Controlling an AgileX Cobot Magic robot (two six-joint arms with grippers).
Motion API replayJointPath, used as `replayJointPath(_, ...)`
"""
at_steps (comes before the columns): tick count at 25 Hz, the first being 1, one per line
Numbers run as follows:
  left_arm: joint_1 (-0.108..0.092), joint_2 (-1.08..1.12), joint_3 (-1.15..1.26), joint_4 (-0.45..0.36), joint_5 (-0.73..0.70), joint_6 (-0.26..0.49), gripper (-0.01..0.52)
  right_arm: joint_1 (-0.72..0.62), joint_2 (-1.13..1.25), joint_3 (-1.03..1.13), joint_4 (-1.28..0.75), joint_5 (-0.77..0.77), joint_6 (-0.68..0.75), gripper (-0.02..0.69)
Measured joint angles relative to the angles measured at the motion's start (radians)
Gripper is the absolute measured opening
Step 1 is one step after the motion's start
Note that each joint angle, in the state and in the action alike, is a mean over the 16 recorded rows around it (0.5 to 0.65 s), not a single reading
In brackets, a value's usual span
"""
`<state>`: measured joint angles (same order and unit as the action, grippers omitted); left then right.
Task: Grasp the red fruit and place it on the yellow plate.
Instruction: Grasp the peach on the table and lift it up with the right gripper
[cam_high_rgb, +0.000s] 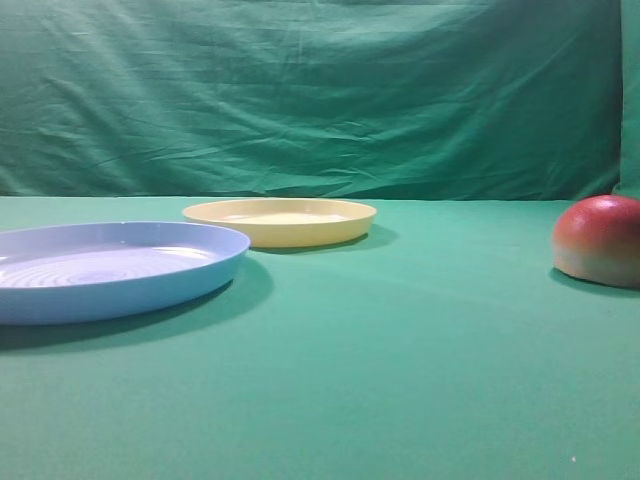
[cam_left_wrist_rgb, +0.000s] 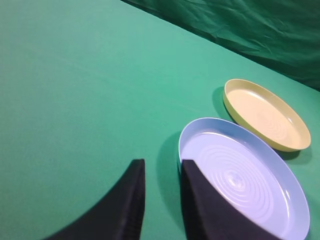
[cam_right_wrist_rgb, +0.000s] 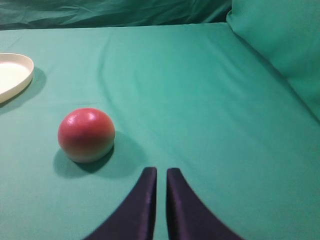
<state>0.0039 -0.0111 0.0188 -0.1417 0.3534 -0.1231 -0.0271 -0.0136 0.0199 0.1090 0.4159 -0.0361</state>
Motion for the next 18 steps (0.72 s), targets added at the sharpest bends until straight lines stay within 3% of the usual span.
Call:
replayJointPath(8,0.000,0.000,0.000,0.000,0.000,0.000,0.157,0.000,0.000,0.001,0.023,-0.016,0.000,0.000)
replayJointPath(18,0.000,0.000,0.000,0.000,0.000,0.000,0.157,-0.001,0.002,-0.041,0.195,-0.094,-0.032,0.000)
